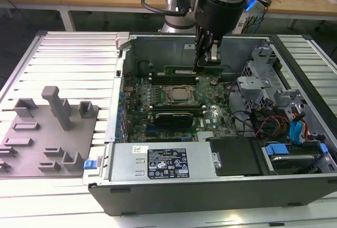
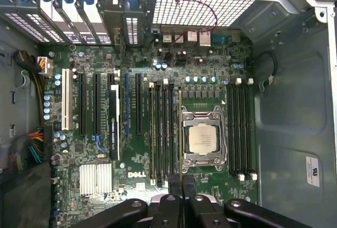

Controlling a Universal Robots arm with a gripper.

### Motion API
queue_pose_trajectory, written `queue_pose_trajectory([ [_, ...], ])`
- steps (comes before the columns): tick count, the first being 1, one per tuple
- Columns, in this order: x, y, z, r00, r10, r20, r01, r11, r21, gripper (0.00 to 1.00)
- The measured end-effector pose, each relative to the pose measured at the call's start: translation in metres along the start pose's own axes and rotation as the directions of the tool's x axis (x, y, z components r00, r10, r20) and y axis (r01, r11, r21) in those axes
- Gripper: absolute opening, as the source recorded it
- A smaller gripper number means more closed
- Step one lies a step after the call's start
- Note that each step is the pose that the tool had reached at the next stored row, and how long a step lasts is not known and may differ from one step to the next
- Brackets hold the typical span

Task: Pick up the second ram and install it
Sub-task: 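Pick up the second ram and move it above second insertion slot, then insert the second ram into the second slot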

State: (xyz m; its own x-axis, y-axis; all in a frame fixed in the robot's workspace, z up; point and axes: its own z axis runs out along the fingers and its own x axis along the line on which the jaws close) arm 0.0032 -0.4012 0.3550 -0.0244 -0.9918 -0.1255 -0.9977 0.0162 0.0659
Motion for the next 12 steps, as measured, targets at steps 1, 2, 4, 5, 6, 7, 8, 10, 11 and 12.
queue_pose_trajectory([
  [1,0.0,0.0,0.0,1.0,0.0,0.0001,0.0,1.0,0.0,0.12],
  [2,0.0,0.0,0.0,1.0,0.0,0.0002,0.0,1.0,0.0,0.12],
  [4,0.0,0.0,0.0,1.0,0.0,0.0003,0.0,1.0,0.0,0.12],
  [5,0.0,0.0,0.0,1.0,0.0,0.0004,0.0,1.0,0.0,0.12],
  [6,0.0,0.0,0.0,1.0,0.0,0.0004,0.0,1.0,0.0,0.12],
  [7,0.0,0.0,0.0,1.0,0.0,0.0004,0.0,1.0,0.0,0.12],
  [8,0.0,0.0,0.0,1.0,0.0,0.0006,0.0,1.0,0.0,0.12],
  [10,0.0,0.0,0.0,1.0,0.0,0.0007,0.0,1.0,0.0,0.12],
  [11,0.0001,0.0,0.0008,1.0,0.0,0.0008,0.0,1.0,0.0,0.12],
  [12,0.0003,-0.0001,0.002,1.0,0.0,0.0007,0.0,1.0,0.0,0.12],
])
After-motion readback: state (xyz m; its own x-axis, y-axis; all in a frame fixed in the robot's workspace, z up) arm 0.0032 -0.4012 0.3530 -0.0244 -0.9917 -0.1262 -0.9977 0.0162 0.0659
